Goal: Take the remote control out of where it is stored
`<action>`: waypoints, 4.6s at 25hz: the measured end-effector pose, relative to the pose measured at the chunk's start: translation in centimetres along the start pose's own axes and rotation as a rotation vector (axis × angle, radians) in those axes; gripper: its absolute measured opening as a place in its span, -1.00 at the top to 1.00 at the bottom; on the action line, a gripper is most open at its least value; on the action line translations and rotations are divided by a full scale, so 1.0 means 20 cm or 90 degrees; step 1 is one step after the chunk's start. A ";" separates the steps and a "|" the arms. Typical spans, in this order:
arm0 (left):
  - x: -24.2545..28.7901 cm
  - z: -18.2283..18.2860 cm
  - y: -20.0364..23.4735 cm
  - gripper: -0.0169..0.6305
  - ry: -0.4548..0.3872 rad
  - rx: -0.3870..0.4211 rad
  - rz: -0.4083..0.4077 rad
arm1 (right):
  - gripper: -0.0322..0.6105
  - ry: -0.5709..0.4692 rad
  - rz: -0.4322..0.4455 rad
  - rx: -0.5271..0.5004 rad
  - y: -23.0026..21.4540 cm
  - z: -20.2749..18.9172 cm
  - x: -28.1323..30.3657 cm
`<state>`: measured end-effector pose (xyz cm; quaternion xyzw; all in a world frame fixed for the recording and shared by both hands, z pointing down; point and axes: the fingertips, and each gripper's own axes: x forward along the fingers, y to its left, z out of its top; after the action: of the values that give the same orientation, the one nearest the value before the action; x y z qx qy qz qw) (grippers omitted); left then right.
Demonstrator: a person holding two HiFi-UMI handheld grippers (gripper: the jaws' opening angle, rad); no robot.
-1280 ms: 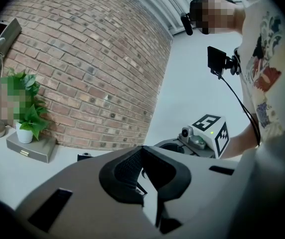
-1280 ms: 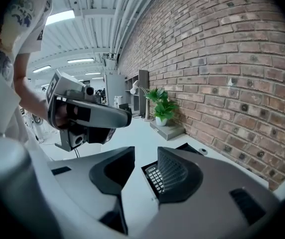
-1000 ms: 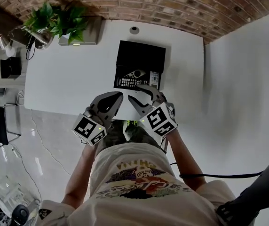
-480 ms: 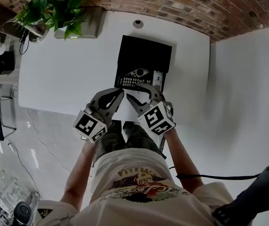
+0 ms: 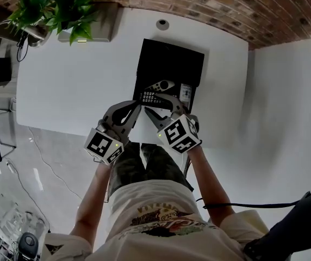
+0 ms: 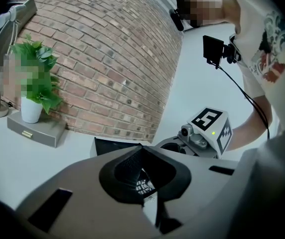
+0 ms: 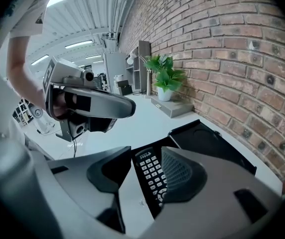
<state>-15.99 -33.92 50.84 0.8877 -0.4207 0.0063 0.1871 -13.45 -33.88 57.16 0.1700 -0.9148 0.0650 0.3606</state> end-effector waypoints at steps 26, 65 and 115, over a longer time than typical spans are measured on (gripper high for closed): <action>-0.03 -0.19 0.13 0.94 0.011 -0.057 0.010 | -0.07 0.122 0.099 -0.060 -0.01 -0.18 0.30; -0.05 -0.23 0.14 0.94 0.019 -0.086 -0.009 | 0.13 0.143 0.178 -0.058 0.05 -0.20 0.26; -0.02 0.07 0.03 0.94 -0.003 -0.026 -0.055 | 0.51 -0.069 -0.050 0.041 -0.18 0.08 -0.12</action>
<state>-16.93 -34.40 49.65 0.9010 -0.3824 -0.0128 0.2045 -11.62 -37.10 54.37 0.2208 -0.9229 0.0707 0.3073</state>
